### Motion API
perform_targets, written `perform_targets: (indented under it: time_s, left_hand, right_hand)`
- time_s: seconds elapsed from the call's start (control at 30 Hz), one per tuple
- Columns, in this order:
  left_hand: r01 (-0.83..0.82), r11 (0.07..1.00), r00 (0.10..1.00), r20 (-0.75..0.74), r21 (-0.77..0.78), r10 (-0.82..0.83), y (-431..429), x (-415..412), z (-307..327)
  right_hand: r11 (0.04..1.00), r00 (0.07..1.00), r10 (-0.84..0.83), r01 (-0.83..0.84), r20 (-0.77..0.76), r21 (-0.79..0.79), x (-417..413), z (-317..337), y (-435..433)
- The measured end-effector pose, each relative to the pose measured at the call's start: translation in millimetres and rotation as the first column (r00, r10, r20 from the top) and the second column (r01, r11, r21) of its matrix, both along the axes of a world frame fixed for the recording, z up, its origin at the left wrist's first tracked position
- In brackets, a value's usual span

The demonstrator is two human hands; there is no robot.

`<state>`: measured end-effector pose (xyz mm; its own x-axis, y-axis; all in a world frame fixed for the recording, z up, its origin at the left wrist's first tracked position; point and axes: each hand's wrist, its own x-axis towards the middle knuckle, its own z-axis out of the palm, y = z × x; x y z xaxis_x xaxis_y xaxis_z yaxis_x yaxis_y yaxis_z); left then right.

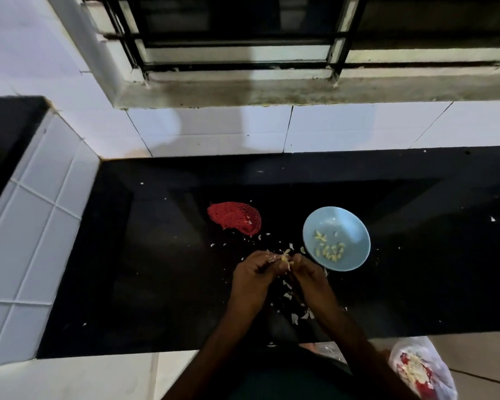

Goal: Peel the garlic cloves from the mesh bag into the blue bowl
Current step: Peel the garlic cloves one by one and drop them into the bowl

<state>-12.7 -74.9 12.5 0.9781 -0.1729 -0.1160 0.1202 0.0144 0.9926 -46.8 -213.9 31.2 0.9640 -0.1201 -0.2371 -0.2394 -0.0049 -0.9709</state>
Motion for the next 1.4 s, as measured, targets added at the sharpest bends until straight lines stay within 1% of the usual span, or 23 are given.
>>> perform_targets:
  time_s: [0.07, 0.13, 0.33, 0.43, 0.5, 0.6, 0.7, 0.8, 0.87, 0.93, 1.03, 1.1, 1.2, 1.3, 1.4]
  left_hand:
    - [0.025, 0.999, 0.999, 0.034, 0.045, -0.026, -4.1, -0.2, 6.0]
    - [0.036, 0.995, 0.997, 0.067, 0.096, -0.043, -8.1, -2.0, 6.3]
    - [0.02, 0.994, 0.999, 0.041, 0.105, -0.024, -16.9, -9.7, 11.8]
    - [0.03, 0.991, 0.999, 0.022, 0.133, -0.033, -19.0, -12.3, 17.6]
    - [0.018, 0.985, 0.998, 0.058, 0.17, -0.028, -21.0, -14.3, 21.3]
    - [-0.033, 0.971, 0.995, 0.103, 0.239, 0.008, -25.3, -15.6, 28.1]
    - [-0.075, 0.958, 0.994, 0.103, 0.276, 0.049, -30.9, -17.2, 33.8]
    - [-0.107, 0.969, 0.994, 0.058, 0.223, 0.096, -38.5, -20.4, 37.8]
    - [-0.118, 0.977, 0.993, 0.017, 0.177, 0.117, -45.2, -23.7, 41.6]
    - [-0.111, 0.981, 0.993, -0.027, 0.158, 0.116, -49.7, -26.1, 44.9]
    - [-0.033, 0.991, 0.993, -0.108, 0.13, 0.047, -56.2, -28.4, 53.0]
    - [0.004, 0.996, 0.987, -0.158, 0.084, 0.009, -57.6, -29.2, 57.6]
    - [0.008, 1.0, 0.975, -0.222, 0.027, -0.002, -59.9, -29.7, 60.2]
    - [-0.056, 0.998, 0.959, -0.279, -0.014, 0.05, -64.4, -29.5, 60.0]
    - [-0.122, 0.99, 0.96, -0.264, -0.077, 0.097, -69.1, -29.2, 59.9]
  right_hand:
    - [0.995, 0.986, 0.016, 0.001, 0.166, -0.103, -0.9, 4.4, -14.4]
    - [0.991, 0.97, 0.03, 0.003, 0.241, -0.135, 0.8, 12.4, -27.7]
    - [0.985, 0.958, 0.11, -0.068, 0.266, -0.16, 0.9, 12.6, -48.9]
    - [0.959, 0.95, 0.169, -0.097, 0.262, -0.267, 4.1, 19.1, -58.3]
    - [0.929, 0.928, 0.234, -0.126, 0.289, -0.347, 6.0, 24.3, -65.1]
    - [0.861, 0.895, 0.25, -0.031, 0.369, -0.508, 8.0, 27.0, -70.5]
    - [0.832, 0.891, 0.223, 0.038, 0.397, -0.554, 9.8, 33.1, -71.1]
    - [0.771, 0.854, 0.284, 0.067, 0.436, -0.633, 11.5, 31.9, -69.8]
    - [0.731, 0.844, 0.332, 0.052, 0.421, -0.681, 10.6, 26.4, -69.0]
    - [0.743, 0.845, 0.331, 0.042, 0.42, -0.668, 8.8, 22.5, -67.4]
    - [0.854, 0.857, 0.221, 0.06, 0.465, -0.517, 5.7, 21.9, -68.4]
    - [0.898, 0.862, 0.162, 0.072, 0.48, -0.434, 5.2, 22.3, -70.5]
    - [0.894, 0.859, 0.164, 0.078, 0.485, -0.441, 3.6, 21.6, -72.5]
    - [0.879, 0.851, 0.192, 0.072, 0.488, -0.472, 4.6, 21.9, -68.8]
    - [0.884, 0.867, 0.18, 0.064, 0.464, -0.463, 6.5, 20.7, -63.7]
